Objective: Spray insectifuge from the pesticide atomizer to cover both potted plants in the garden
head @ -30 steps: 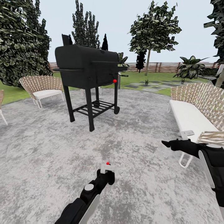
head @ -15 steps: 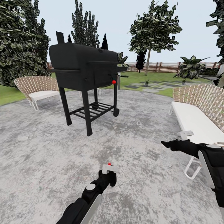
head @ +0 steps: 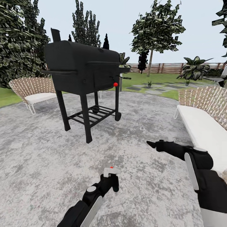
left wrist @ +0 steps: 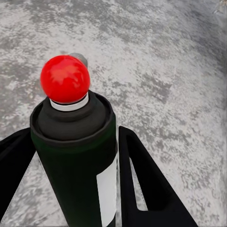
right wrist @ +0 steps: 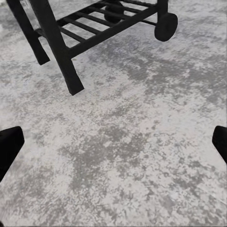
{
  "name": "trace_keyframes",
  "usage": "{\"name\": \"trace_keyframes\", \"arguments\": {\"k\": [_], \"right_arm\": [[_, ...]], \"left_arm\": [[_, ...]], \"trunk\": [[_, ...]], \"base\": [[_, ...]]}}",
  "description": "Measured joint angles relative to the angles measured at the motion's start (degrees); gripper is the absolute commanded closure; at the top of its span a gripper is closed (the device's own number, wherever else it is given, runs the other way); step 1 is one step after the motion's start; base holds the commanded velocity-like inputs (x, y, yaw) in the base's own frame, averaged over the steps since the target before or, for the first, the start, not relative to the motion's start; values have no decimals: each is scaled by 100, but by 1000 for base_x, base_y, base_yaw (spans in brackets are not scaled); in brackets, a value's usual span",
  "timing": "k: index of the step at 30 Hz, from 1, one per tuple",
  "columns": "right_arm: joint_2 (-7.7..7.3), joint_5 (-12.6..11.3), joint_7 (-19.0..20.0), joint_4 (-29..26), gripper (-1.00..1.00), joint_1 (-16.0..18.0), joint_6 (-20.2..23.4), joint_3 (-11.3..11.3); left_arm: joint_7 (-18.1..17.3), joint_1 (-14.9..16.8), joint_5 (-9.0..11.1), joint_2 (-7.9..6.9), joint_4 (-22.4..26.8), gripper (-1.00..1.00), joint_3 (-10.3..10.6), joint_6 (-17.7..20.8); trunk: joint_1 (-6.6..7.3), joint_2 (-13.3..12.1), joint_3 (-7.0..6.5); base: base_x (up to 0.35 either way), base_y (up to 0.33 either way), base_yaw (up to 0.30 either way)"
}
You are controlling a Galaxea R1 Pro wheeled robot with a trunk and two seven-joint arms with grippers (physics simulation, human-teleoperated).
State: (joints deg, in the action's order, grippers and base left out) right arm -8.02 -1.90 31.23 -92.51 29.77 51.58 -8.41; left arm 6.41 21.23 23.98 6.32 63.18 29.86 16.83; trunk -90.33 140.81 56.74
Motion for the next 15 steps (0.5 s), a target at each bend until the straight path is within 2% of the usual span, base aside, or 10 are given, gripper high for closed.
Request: {"name": "trace_keyframes", "arguments": {"k": [1,5,8,15], "right_arm": [[112,-3,50,0,-100,-5,-32,2],[225,-9,260,0,-100,-1,-63,-8],[224,-10,647,0,-100,12,-77,-34],[205,2,1016,0,-100,9,-164,17]], "left_arm": [[4,0,20,7,0,100,-1,-2],[8,0,44,18,-5,100,-8,-5],[15,0,53,27,-41,100,-22,-6],[72,0,43,10,-49,100,-35,32]], "trunk": [[0,0,0],[0,0,0],[0,0,0],[0,0,0]], "base": [[340,0,-27],[340,0,-130],[340,0,-246],[340,0,-276]]}}
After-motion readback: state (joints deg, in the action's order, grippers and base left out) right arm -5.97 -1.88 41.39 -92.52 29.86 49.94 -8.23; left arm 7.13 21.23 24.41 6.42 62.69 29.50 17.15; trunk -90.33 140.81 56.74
